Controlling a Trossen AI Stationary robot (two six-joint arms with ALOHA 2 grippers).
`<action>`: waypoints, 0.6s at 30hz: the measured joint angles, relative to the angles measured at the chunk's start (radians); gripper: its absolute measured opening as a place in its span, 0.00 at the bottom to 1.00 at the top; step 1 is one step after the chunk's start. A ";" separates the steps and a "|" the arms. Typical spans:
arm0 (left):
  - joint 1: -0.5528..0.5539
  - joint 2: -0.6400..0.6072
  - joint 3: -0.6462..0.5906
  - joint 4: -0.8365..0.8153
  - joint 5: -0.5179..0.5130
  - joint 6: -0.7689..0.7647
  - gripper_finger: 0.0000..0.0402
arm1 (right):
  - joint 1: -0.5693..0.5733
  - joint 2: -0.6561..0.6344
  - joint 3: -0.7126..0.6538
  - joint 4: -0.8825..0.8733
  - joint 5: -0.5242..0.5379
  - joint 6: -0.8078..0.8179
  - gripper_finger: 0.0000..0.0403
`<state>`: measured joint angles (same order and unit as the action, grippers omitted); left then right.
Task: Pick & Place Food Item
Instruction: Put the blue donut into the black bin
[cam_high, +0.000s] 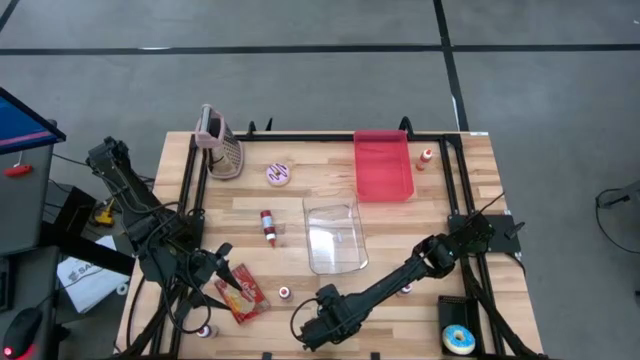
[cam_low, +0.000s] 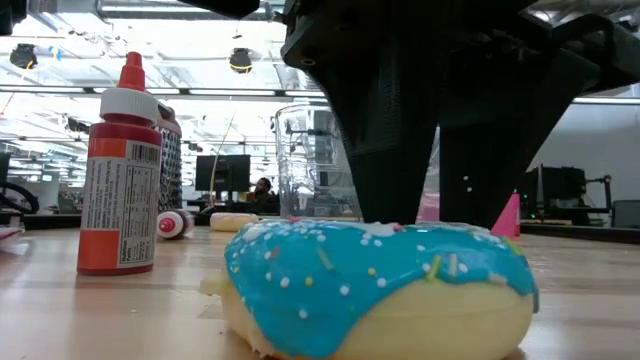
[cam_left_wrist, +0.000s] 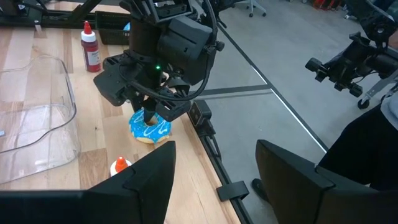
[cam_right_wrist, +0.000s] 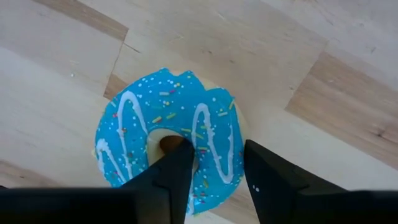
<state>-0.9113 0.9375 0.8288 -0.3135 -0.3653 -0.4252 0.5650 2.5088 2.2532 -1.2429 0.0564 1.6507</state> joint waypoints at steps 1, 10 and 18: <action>0.000 0.000 0.000 0.000 0.000 0.000 0.55 | 0.003 0.000 0.000 0.001 0.004 0.007 0.33; 0.000 0.000 0.000 0.000 0.000 0.002 0.54 | 0.018 0.000 0.000 -0.001 0.024 0.052 0.33; 0.000 0.000 0.000 0.000 0.000 0.002 0.54 | 0.016 0.000 0.000 0.001 0.023 0.052 0.33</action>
<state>-0.9115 0.9375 0.8288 -0.3138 -0.3653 -0.4236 0.5812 2.5084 2.2532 -1.2423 0.0795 1.7023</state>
